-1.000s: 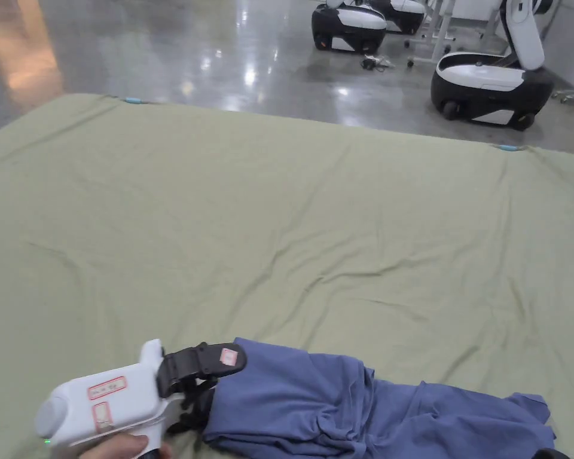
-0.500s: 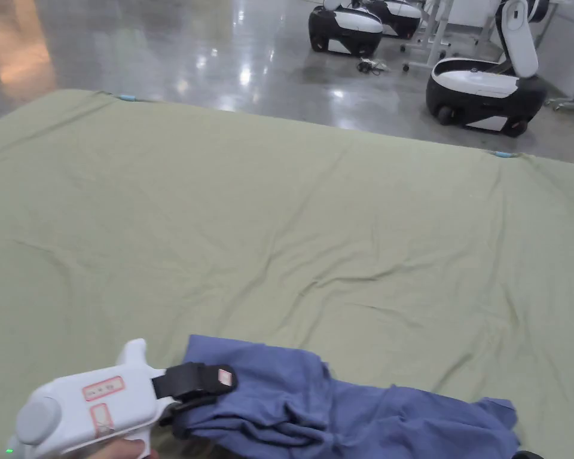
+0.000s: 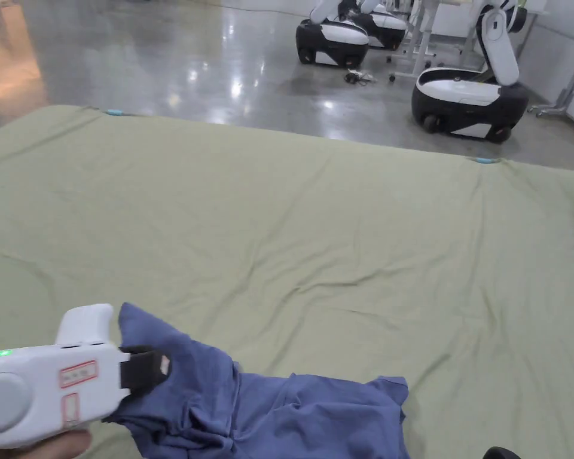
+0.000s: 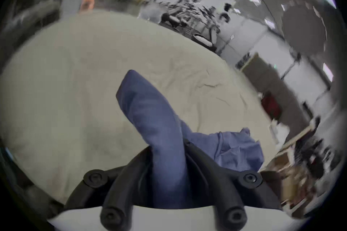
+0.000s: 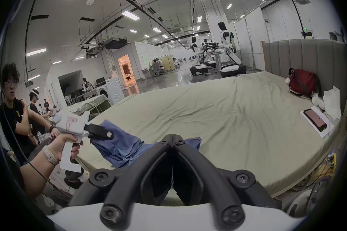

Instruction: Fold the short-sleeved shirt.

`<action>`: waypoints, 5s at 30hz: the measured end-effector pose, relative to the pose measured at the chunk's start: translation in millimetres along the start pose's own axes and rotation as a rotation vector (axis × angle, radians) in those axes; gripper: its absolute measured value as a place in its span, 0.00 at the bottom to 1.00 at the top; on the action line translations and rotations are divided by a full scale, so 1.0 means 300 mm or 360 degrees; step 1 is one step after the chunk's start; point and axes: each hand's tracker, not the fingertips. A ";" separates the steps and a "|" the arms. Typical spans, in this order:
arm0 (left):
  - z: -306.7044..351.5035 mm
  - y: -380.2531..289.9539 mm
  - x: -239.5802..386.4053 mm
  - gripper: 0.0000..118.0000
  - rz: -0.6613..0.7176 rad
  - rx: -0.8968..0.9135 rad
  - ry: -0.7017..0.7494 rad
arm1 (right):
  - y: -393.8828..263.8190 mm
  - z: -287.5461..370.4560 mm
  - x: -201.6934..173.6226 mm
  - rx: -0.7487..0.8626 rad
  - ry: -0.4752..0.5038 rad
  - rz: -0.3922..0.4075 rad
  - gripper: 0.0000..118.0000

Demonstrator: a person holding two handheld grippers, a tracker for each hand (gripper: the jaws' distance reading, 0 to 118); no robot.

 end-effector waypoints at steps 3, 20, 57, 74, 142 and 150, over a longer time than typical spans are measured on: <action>-0.058 -0.011 0.260 0.08 -0.0317 -0.0032 0.0194 | 0.001 0.011 0.022 0.0003 -0.0006 -0.0014 0.03; -0.427 -0.270 0.705 0.28 -0.0743 -0.0302 0.0245 | -0.017 0.089 0.149 -0.0008 0.0015 -0.0084 0.03; -0.041 -0.264 0.329 0.17 0.0386 0.0111 -0.0678 | -0.065 -0.285 0.078 -0.0253 0.0331 -0.0215 0.03; -0.034 -0.323 -0.089 1.00 0.0743 0.0030 -0.0768 | -0.344 -0.686 0.296 -0.0713 0.0377 -0.0881 0.03; 0.360 0.093 -1.171 0.96 0.0578 0.0064 0.0269 | -0.295 -0.417 -0.116 -0.0617 0.0536 -0.0381 0.03; 0.613 0.178 -0.682 0.94 0.0119 0.0725 0.0547 | -0.155 -0.339 -0.097 -0.0470 0.0457 -0.0186 0.03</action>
